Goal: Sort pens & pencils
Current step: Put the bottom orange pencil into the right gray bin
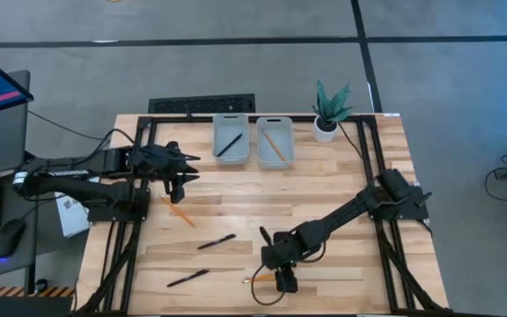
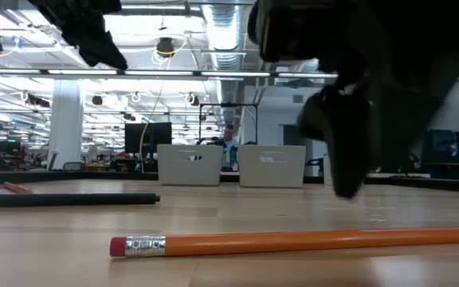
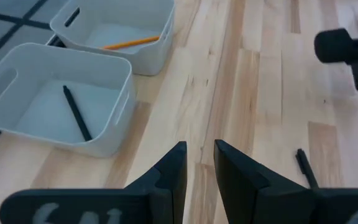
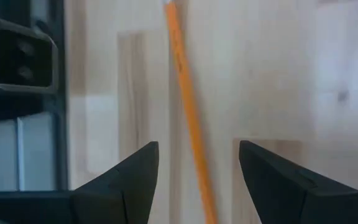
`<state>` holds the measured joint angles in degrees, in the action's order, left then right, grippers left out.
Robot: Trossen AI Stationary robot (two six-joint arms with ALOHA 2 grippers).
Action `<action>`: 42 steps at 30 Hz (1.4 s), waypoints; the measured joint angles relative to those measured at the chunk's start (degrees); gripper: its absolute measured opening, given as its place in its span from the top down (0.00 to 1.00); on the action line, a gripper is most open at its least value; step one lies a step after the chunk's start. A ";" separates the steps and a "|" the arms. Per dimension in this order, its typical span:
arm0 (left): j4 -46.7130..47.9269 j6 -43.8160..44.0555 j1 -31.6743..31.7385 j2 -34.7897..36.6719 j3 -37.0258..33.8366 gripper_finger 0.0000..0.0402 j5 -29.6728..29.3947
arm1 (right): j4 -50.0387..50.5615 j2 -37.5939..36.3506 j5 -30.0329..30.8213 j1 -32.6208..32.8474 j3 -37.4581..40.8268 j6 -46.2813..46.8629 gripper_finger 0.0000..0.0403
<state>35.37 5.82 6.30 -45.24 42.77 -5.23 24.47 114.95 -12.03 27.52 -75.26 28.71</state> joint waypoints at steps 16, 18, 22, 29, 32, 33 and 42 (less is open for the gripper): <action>1.06 0.83 -0.01 -4.16 -0.03 0.82 -0.09 | 7.55 8.47 0.63 2.19 -9.08 0.14 0.39; 1.19 0.83 -0.01 -4.16 -0.03 0.82 -0.09 | 7.34 7.88 0.62 1.89 -9.01 0.20 0.39; 1.17 0.92 -0.01 -4.16 -0.01 0.82 -0.09 | 7.57 7.53 0.71 1.82 -8.95 0.07 0.39; 1.21 1.01 -0.01 -4.16 -0.03 0.82 -0.09 | 7.88 7.64 1.35 1.54 -8.88 0.15 0.39; 1.21 0.96 -0.01 -4.16 -0.03 0.82 -0.11 | 7.91 7.66 1.65 1.56 -8.88 0.20 0.39; 1.21 0.94 -0.01 -4.16 -0.03 0.82 -0.13 | 7.93 7.66 1.82 1.56 -8.88 0.20 0.39; 1.23 0.92 -0.01 -4.16 -0.02 0.82 -0.15 | 8.28 7.66 4.80 1.58 -8.83 -0.04 0.47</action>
<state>36.60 6.74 6.28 -49.41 42.75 -5.39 32.75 122.61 -7.24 29.10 -84.09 28.67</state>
